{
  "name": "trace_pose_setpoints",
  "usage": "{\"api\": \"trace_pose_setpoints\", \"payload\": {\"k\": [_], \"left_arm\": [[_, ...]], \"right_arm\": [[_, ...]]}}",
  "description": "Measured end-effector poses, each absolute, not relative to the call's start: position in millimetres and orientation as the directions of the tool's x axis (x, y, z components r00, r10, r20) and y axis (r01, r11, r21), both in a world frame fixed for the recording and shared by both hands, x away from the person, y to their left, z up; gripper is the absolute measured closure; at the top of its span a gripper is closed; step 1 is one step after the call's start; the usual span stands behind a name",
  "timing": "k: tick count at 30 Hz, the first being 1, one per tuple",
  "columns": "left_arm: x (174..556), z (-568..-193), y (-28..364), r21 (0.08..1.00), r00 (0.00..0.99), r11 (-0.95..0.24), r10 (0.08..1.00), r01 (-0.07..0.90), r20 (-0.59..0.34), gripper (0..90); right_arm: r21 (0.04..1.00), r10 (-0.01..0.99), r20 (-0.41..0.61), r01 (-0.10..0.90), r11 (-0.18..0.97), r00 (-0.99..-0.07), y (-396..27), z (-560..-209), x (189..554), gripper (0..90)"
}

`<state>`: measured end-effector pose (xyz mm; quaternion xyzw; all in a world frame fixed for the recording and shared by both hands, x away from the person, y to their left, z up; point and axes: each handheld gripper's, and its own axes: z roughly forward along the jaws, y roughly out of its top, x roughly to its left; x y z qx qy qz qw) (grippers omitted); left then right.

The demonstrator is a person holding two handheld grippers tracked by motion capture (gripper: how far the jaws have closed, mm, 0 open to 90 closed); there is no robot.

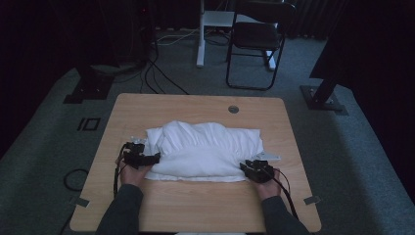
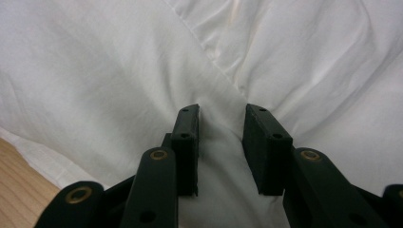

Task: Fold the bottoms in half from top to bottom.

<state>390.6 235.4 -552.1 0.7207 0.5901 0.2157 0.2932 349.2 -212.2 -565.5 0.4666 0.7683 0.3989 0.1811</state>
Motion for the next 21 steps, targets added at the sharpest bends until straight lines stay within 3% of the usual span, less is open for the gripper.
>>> {"api": "trace_pose_setpoints", "payload": {"k": [4, 8, 21], "left_arm": [[389.7, -552.7, 234.6, 0.675, 0.210, -0.145, 0.978, 0.724, -0.015, 10.7], [387.1, -551.5, 226.1, 0.679, 0.248, -0.176, 0.969, 0.713, -0.009, 17.9], [385.3, -547.8, 217.0, 0.690, 0.284, -0.155, 0.956, 0.707, -0.076, 58.7]], "right_arm": [[0.783, 0.861, 0.094, 0.571, 0.246, -0.500, -211.9, -565.8, 348.4, 65.3], [0.785, 0.860, 0.095, 0.569, 0.245, -0.501, -212.1, -566.1, 348.3, 65.0], [0.788, 0.858, 0.098, 0.567, 0.242, -0.503, -212.3, -566.5, 348.0, 64.2]]}}
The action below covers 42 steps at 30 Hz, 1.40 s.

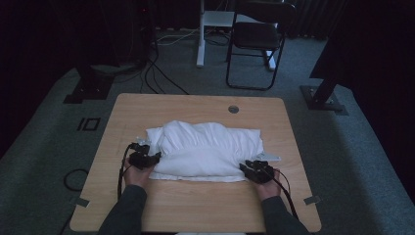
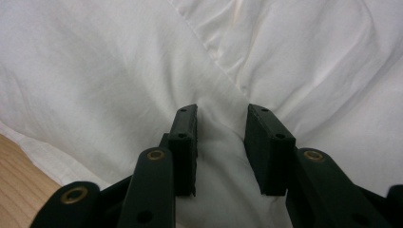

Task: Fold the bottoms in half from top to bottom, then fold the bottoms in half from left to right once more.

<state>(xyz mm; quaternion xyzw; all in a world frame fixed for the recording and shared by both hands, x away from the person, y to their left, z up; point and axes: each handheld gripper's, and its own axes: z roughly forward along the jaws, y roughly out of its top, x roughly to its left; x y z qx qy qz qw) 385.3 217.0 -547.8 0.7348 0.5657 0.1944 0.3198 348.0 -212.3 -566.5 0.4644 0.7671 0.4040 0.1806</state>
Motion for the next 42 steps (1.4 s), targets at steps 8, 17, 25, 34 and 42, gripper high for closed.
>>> {"api": "trace_pose_setpoints", "payload": {"k": [8, 17, 25, 34, 42], "left_arm": [[386.6, -548.1, 218.2, 0.687, 0.297, -0.111, 0.942, 0.718, -0.159, 82.1], [385.2, -540.4, 227.8, 0.714, 0.289, -0.053, 0.933, 0.698, -0.214, 83.8], [379.6, -527.8, 232.3, 0.750, 0.309, -0.035, 0.923, 0.660, -0.229, 83.9], [379.1, -522.2, 234.8, 0.761, 0.321, -0.031, 0.917, 0.648, -0.236, 83.9], [377.4, -508.6, 232.5, 0.788, 0.339, -0.020, 0.909, 0.615, -0.241, 83.9]], "right_arm": [[0.789, 0.858, 0.101, 0.566, 0.240, -0.503, -212.4, -566.7, 347.9, 63.9], [0.787, 0.856, 0.106, 0.569, 0.239, -0.506, -211.5, -566.5, 346.2, 62.9], [0.785, 0.852, 0.112, 0.571, 0.240, -0.511, -211.5, -566.2, 345.5, 61.2], [0.815, 0.845, 0.109, 0.534, 0.226, -0.523, -209.7, -541.6, 346.1, 48.6], [0.849, 0.774, 0.070, 0.444, 0.285, -0.629, -164.3, -514.6, 358.4, 44.5]]}}
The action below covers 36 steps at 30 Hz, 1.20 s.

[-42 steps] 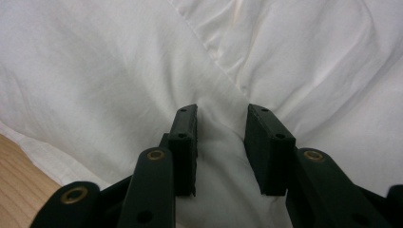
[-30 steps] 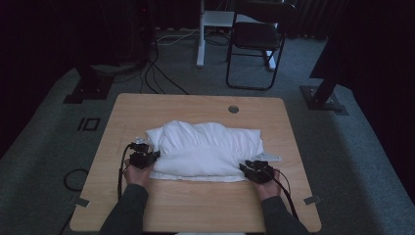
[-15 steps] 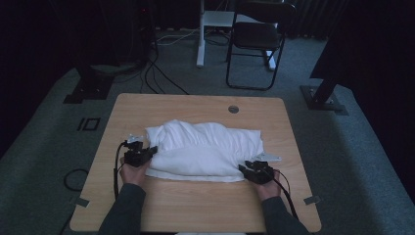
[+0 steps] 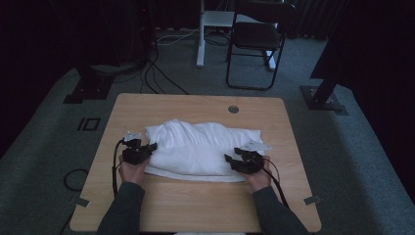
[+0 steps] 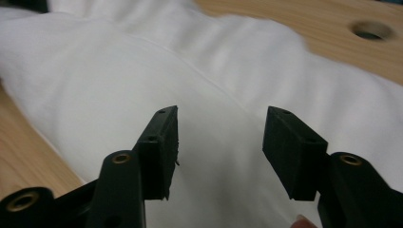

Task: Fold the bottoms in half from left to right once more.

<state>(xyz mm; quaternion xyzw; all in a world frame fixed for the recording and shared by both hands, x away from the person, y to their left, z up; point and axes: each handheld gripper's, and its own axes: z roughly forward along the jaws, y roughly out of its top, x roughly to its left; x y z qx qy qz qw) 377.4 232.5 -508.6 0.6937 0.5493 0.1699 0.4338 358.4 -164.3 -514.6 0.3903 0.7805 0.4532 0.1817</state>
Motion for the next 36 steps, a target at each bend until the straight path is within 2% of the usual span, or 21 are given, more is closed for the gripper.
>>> {"api": "trace_pose_setpoints", "payload": {"k": [5, 7, 8, 15, 23, 27, 29, 31, 33, 36], "left_arm": [[376.2, -496.2, 230.0, 0.810, 0.362, -0.024, 0.902, 0.587, -0.235, 83.9], [375.8, -493.8, 229.4, 0.813, 0.365, -0.020, 0.900, 0.582, -0.240, 83.9], [375.3, -491.3, 229.0, 0.818, 0.368, -0.019, 0.899, 0.576, -0.239, 83.9], [372.8, -472.4, 223.6, 0.846, 0.406, -0.012, 0.881, 0.532, -0.243, 84.0], [371.1, -449.5, 211.5, 0.878, 0.455, -0.013, 0.859, 0.478, -0.235, 84.0], [370.3, -442.0, 208.3, 0.886, 0.469, -0.024, 0.855, 0.464, -0.222, 83.9], [369.9, -440.9, 209.0, 0.887, 0.473, -0.024, 0.853, 0.460, -0.222, 83.9], [369.6, -440.5, 209.1, 0.888, 0.476, -0.021, 0.850, 0.459, -0.226, 83.9], [368.9, -439.6, 208.3, 0.889, 0.481, -0.020, 0.847, 0.457, -0.228, 83.9], [367.7, -436.9, 205.1, 0.896, 0.494, -0.024, 0.840, 0.443, -0.222, 84.0]], "right_arm": [[0.836, 0.743, 0.036, 0.428, 0.344, -0.668, -127.0, -520.6, 368.5, 41.5], [0.825, 0.743, 0.033, 0.438, 0.358, -0.668, -121.7, -525.4, 371.8, 40.9], [0.790, 0.748, 0.030, 0.474, 0.389, -0.663, -112.2, -536.8, 377.6, 39.1], [0.761, 0.754, -0.054, 0.462, 0.456, -0.654, -95.8, -549.3, 377.1, 39.5], [0.761, 0.738, -0.031, 0.462, 0.454, -0.674, -79.5, -551.1, 375.1, 40.1], [0.733, 0.697, 0.026, 0.488, 0.475, -0.717, -74.9, -541.2, 377.0, 40.2], [0.756, 0.703, 0.071, 0.498, 0.425, -0.707, -83.6, -527.4, 378.0, 45.0], [0.807, 0.746, 0.087, 0.487, 0.336, -0.660, -93.5, -513.9, 382.0, 47.5], [0.816, 0.783, 0.102, 0.502, 0.286, -0.613, -98.0, -508.8, 393.7, 43.5], [0.787, 0.809, 0.092, 0.541, 0.298, -0.580, -91.5, -517.2, 416.0, 41.1]]}}
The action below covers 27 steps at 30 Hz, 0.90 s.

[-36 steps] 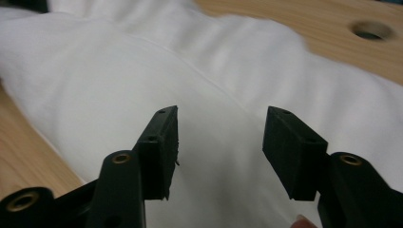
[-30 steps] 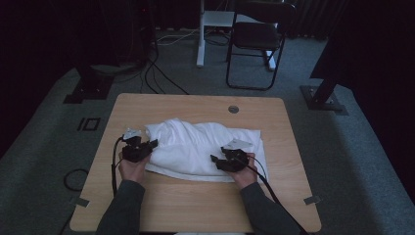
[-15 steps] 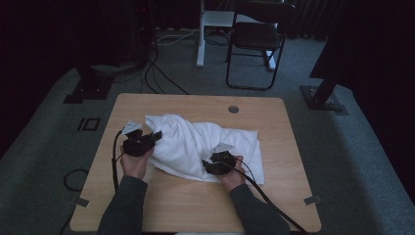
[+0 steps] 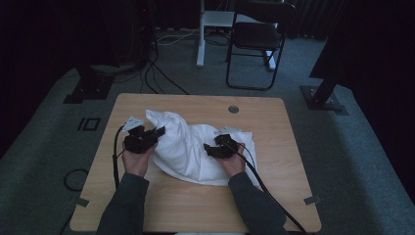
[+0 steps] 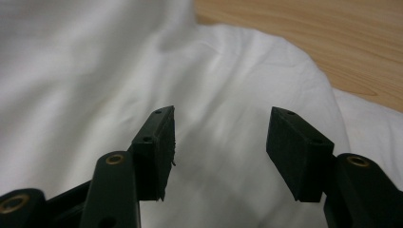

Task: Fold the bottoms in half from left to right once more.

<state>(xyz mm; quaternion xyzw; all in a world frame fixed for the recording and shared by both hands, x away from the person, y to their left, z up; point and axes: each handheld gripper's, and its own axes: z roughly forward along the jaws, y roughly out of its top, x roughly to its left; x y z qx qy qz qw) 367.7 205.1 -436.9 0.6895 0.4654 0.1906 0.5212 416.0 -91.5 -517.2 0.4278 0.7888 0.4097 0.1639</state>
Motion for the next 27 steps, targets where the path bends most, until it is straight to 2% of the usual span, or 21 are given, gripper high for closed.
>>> {"api": "trace_pose_setpoints", "payload": {"k": [2, 5, 7, 10, 15, 18, 23, 27], "left_arm": [[367.2, -434.6, 202.6, 0.899, 0.504, -0.029, 0.836, 0.437, -0.218, 83.9], [367.7, -431.5, 198.2, 0.903, 0.519, -0.039, 0.829, 0.428, -0.210, 83.9], [368.2, -430.5, 195.1, 0.903, 0.524, -0.043, 0.826, 0.427, -0.208, 83.9], [367.6, -429.5, 193.1, 0.905, 0.529, -0.051, 0.824, 0.423, -0.201, 83.9], [366.4, -427.5, 194.9, 0.907, 0.537, -0.052, 0.819, 0.418, -0.201, 83.9], [366.1, -425.2, 189.9, 0.910, 0.553, -0.048, 0.807, 0.412, -0.208, 83.9], [363.3, -417.6, 177.7, 0.923, 0.587, -0.078, 0.791, 0.377, -0.173, 83.9], [363.6, -411.1, 172.6, 0.927, 0.598, -0.100, 0.788, 0.362, -0.148, 83.8]], "right_arm": [[0.760, 0.813, 0.086, 0.566, 0.320, -0.576, -82.0, -528.1, 428.7, 39.8], [0.717, 0.813, 0.002, 0.568, 0.405, -0.583, -65.0, -546.2, 436.9, 38.0], [0.721, 0.809, -0.050, 0.539, 0.435, -0.586, -59.4, -547.6, 435.0, 38.2], [0.698, 0.804, -0.045, 0.557, 0.450, -0.593, -60.5, -540.8, 434.2, 38.2], [0.761, 0.769, -0.032, 0.483, 0.433, -0.639, -79.3, -519.0, 403.1, 37.0], [0.695, 0.744, -0.087, 0.494, 0.522, -0.663, -71.7, -534.0, 393.3, 36.1], [0.731, 0.745, -0.002, 0.507, 0.457, -0.667, -61.3, -543.7, 395.7, 36.7], [0.755, 0.650, 0.045, 0.452, 0.476, -0.759, -57.5, -538.0, 391.4, 35.0]]}}
